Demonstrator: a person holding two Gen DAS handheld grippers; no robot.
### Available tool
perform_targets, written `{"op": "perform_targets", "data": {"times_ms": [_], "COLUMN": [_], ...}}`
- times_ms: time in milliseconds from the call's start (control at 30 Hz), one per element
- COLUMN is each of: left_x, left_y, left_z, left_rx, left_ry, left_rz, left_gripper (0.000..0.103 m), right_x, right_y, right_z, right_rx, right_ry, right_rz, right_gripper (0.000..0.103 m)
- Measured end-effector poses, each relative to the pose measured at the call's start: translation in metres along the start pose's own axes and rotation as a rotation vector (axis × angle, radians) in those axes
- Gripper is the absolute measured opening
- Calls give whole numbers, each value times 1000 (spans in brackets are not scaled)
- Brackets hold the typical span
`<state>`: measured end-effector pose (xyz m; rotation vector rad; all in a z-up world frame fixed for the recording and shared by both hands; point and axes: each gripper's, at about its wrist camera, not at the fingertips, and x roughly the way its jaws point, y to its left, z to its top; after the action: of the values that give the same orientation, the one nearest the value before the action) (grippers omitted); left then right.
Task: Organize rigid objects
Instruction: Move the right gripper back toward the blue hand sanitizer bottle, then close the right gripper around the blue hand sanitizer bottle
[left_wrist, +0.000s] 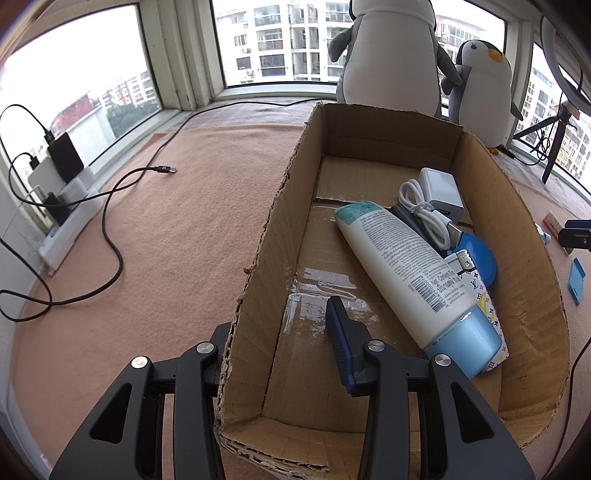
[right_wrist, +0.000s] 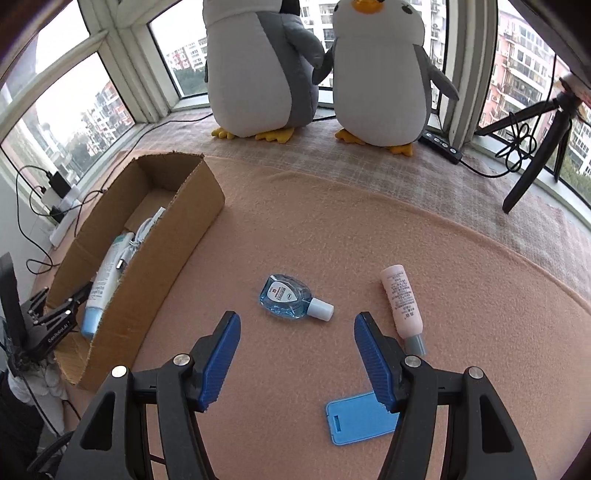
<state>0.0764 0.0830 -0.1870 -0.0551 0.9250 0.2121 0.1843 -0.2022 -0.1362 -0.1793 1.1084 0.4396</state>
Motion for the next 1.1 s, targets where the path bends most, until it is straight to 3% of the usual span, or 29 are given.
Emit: {"op": "perform_targets", "data": {"times_ms": [200,467,633,767,1100], "left_x": [0,0,0,0,0], "left_y": [1,1,1,1,1], "left_z": [0,0,0,-1,-1], "left_rx": [-1,-2,-1,-2,-2], "left_ry": [0,0,0,-1,-1], "left_rz": [0,0,0,0,0], "left_gripper": [39,39,39,39,39], "right_x": [28,44,50,51,42], "right_y": [2,6,7,7,8], "right_z": [4,13,17,18,6], "right_rx": [-85,-111,-99,-83,-4], "right_ry": [54,68,65,64,27], "right_rz": [-57,-50,-43,-34,-17], "right_gripper": [60,60,49,30,29]}}
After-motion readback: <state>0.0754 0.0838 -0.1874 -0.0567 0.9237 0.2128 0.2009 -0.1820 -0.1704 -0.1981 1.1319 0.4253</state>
